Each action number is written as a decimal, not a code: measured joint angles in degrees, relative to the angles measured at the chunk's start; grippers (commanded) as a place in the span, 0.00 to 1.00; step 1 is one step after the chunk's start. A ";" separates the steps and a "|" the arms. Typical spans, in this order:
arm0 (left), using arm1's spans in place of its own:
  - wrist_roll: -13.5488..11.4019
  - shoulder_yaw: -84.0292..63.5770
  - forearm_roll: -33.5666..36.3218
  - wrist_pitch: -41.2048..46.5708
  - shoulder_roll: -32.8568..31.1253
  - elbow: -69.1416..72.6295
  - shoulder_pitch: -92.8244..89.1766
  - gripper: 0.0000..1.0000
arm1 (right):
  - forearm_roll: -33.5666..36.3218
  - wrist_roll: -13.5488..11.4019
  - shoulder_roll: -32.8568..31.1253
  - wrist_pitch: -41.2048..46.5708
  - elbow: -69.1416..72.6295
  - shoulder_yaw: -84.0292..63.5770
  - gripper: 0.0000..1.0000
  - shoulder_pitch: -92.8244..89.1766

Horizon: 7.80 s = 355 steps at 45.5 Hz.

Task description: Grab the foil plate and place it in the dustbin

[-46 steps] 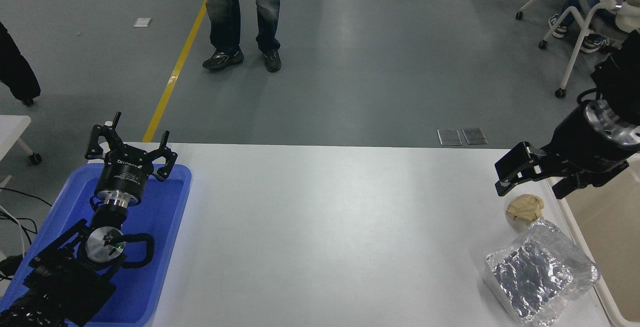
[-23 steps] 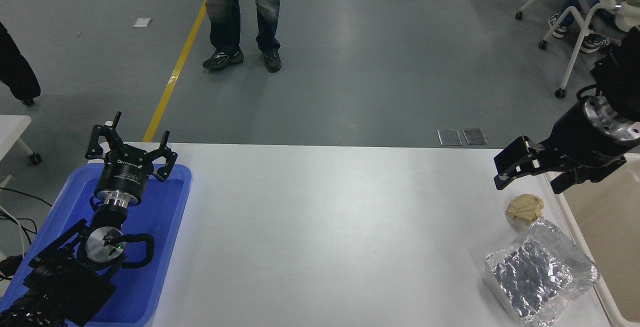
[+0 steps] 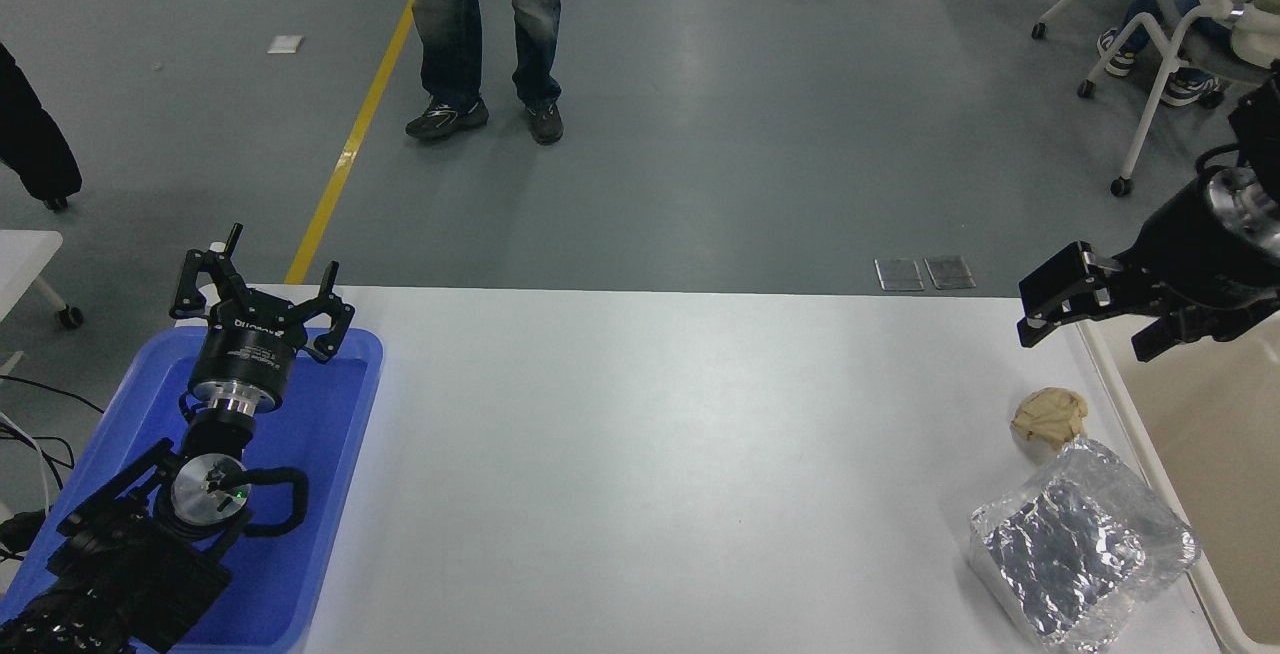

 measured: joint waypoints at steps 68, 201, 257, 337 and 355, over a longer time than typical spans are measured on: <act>0.02 -0.01 0.06 0.00 0.00 0.00 0.00 1.00 | 5.81 0.10 -14.51 -30.43 -12.40 13.19 1.00 -49.34; 0.09 0.00 0.07 0.00 0.00 0.00 0.00 1.00 | 0.70 -0.08 -17.65 -22.99 -6.11 -3.25 0.00 -12.87; 0.08 0.00 0.05 0.00 0.00 0.00 0.00 1.00 | -0.18 -0.86 -14.49 -21.22 -34.64 11.68 0.00 -36.45; 0.05 -0.03 0.06 -0.02 0.00 0.00 0.01 1.00 | 2.00 -1.63 7.87 -43.24 -75.23 31.06 1.00 -84.61; 0.05 -0.05 0.05 -0.02 0.00 0.01 0.01 1.00 | 2.13 -1.57 7.63 -43.96 -73.80 30.39 1.00 -80.63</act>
